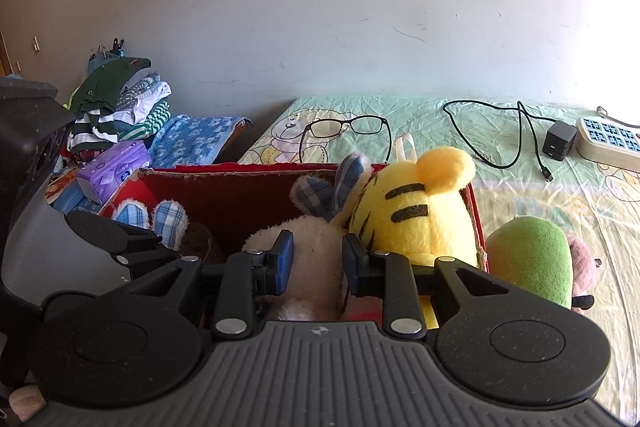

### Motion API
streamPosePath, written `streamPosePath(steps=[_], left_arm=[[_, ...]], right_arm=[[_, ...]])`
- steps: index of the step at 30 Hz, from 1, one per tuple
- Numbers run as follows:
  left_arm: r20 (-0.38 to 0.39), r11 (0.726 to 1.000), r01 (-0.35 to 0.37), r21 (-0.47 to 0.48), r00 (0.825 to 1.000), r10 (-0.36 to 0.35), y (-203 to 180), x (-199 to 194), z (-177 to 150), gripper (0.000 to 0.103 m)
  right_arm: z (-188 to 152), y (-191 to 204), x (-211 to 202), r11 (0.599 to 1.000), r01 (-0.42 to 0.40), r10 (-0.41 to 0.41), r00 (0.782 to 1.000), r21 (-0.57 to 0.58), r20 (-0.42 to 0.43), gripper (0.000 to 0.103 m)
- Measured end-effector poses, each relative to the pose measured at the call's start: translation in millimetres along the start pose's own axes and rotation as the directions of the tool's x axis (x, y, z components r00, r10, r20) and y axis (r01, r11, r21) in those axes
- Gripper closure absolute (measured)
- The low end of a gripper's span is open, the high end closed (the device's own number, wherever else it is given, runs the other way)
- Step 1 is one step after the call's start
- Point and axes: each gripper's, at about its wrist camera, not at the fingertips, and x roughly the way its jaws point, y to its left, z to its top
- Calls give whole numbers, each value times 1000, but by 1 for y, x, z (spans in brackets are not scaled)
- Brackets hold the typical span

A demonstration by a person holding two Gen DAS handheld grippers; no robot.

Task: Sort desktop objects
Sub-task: 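Lower the white bunny into the red box beside the tiger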

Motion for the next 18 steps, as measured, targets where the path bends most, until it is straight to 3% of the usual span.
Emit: streamPosePath(steps=[18], left_arm=[[20,998,-43,37,999,42,-6,0,-1,8]], right_arm=[[-1,0,0,1000,-3,3,1000,3,17,75]])
